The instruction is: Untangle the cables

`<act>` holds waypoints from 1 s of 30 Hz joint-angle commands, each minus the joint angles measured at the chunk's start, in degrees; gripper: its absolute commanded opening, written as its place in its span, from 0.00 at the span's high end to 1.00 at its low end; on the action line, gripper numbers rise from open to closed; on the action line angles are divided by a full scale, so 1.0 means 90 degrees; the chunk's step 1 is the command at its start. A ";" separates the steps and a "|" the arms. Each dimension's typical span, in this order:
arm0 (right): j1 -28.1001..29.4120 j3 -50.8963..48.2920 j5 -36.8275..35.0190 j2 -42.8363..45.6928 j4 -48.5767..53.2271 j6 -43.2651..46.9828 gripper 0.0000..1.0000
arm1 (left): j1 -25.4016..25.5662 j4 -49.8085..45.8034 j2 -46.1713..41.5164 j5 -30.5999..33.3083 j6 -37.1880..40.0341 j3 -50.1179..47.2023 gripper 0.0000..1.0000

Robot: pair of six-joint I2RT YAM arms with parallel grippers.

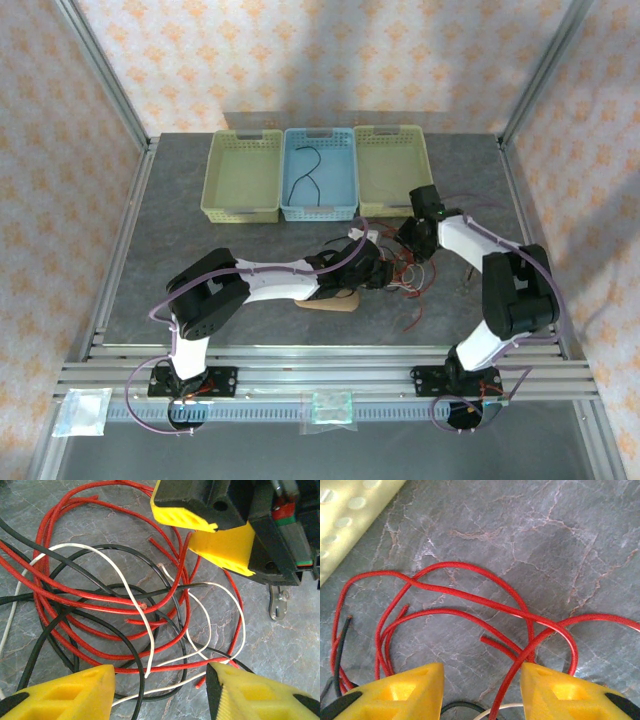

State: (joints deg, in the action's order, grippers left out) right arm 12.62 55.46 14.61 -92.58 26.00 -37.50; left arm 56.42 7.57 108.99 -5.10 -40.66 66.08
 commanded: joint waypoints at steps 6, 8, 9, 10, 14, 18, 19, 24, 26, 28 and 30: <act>0.0051 -0.0030 -0.0120 -0.0144 -0.0113 -0.0033 0.61 | 0.0021 -0.0058 -0.0001 0.0157 0.0084 0.0138 0.48; 0.0053 -0.0022 -0.0090 -0.0154 -0.0125 -0.0033 0.63 | 0.0019 -0.0077 -0.0005 0.0167 0.0094 0.0145 0.48; 0.0060 -0.0020 -0.0090 -0.0153 -0.0124 -0.0039 0.64 | 0.0020 -0.0089 -0.0006 0.0176 0.0104 0.0152 0.48; 0.0059 -0.0010 -0.0085 -0.0153 -0.0125 -0.0043 0.65 | 0.0020 -0.0085 -0.0002 0.0176 0.0104 0.0162 0.48; 0.0056 -0.0003 -0.0095 -0.0111 -0.0115 -0.0053 0.73 | 0.0016 -0.0128 0.0195 0.0219 0.0098 0.0196 0.48; 0.0058 -0.0008 -0.0123 0.0070 -0.0067 -0.0077 0.83 | 0.0019 -0.0216 0.0214 0.0403 0.0056 0.0250 0.46; 0.0056 -0.0015 -0.0127 0.0163 -0.0043 -0.0091 0.86 | 0.0010 -0.0240 0.0234 0.0450 0.0046 0.0273 0.44; 0.0055 -0.0122 0.0066 0.0859 0.0035 -0.0112 0.94 | -0.0077 -0.0380 0.0386 0.0546 -0.0023 0.0473 0.37; 0.0058 -0.0154 0.0192 0.1171 0.0120 -0.0111 0.97 | -0.0111 -0.0382 0.0424 0.0538 -0.0004 0.0553 0.35; 0.0061 -0.0195 0.0315 0.1490 0.0227 -0.0129 0.99 | -0.0147 -0.0420 0.0485 0.0538 0.0016 0.0647 0.33; 0.0055 -0.0222 0.0463 0.1770 0.0310 -0.0157 0.99 | -0.0197 -0.0431 0.0543 0.0528 0.0026 0.0717 0.33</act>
State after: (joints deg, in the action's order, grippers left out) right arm 12.84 54.52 17.17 -80.07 26.35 -38.35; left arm 55.44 5.34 112.71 -2.26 -40.62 70.41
